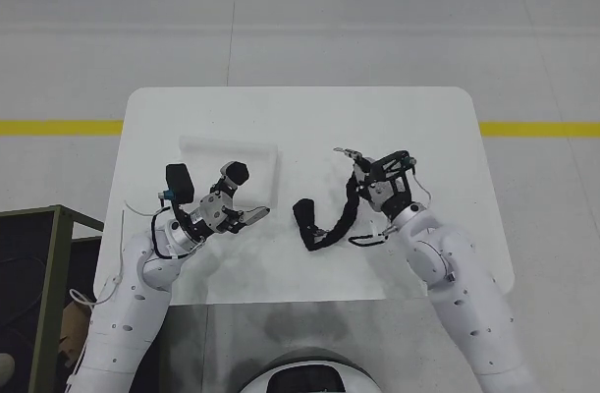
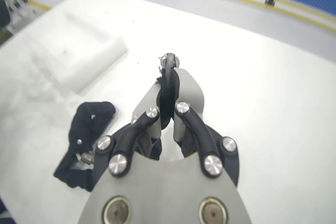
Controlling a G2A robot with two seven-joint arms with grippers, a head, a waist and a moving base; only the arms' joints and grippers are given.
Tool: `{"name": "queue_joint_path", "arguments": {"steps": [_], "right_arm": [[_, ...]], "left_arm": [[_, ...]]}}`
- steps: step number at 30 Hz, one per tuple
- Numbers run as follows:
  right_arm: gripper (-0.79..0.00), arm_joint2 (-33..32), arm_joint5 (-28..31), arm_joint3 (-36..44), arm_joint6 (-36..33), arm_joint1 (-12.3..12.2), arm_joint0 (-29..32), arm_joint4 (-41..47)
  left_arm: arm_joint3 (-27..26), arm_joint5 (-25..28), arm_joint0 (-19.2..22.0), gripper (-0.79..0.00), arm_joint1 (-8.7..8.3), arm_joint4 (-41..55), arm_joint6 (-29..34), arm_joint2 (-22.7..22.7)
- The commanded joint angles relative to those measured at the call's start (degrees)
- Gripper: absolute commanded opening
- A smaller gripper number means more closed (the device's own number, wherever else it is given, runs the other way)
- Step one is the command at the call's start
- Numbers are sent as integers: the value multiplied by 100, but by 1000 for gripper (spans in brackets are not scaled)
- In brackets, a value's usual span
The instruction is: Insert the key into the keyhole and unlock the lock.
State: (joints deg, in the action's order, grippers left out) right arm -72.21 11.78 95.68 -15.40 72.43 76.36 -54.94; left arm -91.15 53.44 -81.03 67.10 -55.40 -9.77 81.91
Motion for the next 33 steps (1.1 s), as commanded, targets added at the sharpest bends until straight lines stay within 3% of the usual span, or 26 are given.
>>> {"name": "queue_joint_path", "arguments": {"steps": [1, 6, 9, 10, 11, 17, 26, 33], "right_arm": [[-785, -153, 184, -268, -178, 29, -46, 1865], [-785, -308, 154, -1025, -910, 93, -214, 4223], [-785, -302, -89, -1398, -1212, 103, -319, 4628], [-172, -273, -205, -1485, -1358, 116, -342, 4883], [0, -265, -312, -1556, -1495, 121, -383, 5042], [0, -313, -853, -1393, -1166, 60, -324, 4035], [0, -455, -1375, 38, -572, -87, 249, 1818], [-1, -413, -1532, 614, -149, -93, 549, 1318]], "left_arm": [[0, 0, 0, 0, 0, 0, 0, 0], [0, 0, 0, 0, 0, 0, 0, 0], [0, 0, 0, 0, 0, 0, 0, 0], [0, 0, 0, 0, 0, 0, 0, 0], [0, 0, 0, 0, 0, 0, 0, 0], [0, 0, 0, 0, 0, 0, 0, 0], [0, 0, 0, 0, 0, 0, 0, 0], [0, 0, 0, 0, 0, 0, 0, 0]]}}
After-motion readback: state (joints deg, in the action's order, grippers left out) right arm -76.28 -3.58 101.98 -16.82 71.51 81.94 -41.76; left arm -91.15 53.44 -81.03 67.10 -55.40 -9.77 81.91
